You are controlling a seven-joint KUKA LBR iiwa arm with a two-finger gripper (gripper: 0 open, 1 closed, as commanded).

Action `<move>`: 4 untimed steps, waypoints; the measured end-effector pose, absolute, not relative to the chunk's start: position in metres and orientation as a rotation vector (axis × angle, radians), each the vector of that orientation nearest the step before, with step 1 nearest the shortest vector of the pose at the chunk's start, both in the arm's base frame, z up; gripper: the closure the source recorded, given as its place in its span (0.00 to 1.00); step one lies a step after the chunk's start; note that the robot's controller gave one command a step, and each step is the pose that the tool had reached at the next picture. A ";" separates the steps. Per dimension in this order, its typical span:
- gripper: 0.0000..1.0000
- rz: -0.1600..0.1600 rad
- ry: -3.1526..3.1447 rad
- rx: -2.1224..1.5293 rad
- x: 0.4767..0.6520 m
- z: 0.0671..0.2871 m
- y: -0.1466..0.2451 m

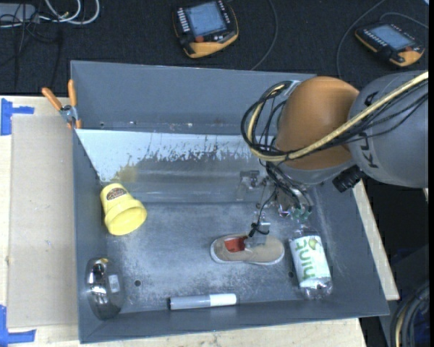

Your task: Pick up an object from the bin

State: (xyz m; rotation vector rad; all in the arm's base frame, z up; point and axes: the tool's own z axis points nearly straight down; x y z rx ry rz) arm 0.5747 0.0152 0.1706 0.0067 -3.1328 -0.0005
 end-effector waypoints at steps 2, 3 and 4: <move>0.00 -0.006 -3.082 0.539 0.580 0.135 0.036; 0.00 -0.013 -3.036 0.739 0.571 0.109 0.106; 0.00 -0.019 -2.919 1.123 0.601 0.080 0.216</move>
Offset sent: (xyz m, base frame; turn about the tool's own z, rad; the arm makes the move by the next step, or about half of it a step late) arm -0.0104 -0.0226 0.0165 -0.1285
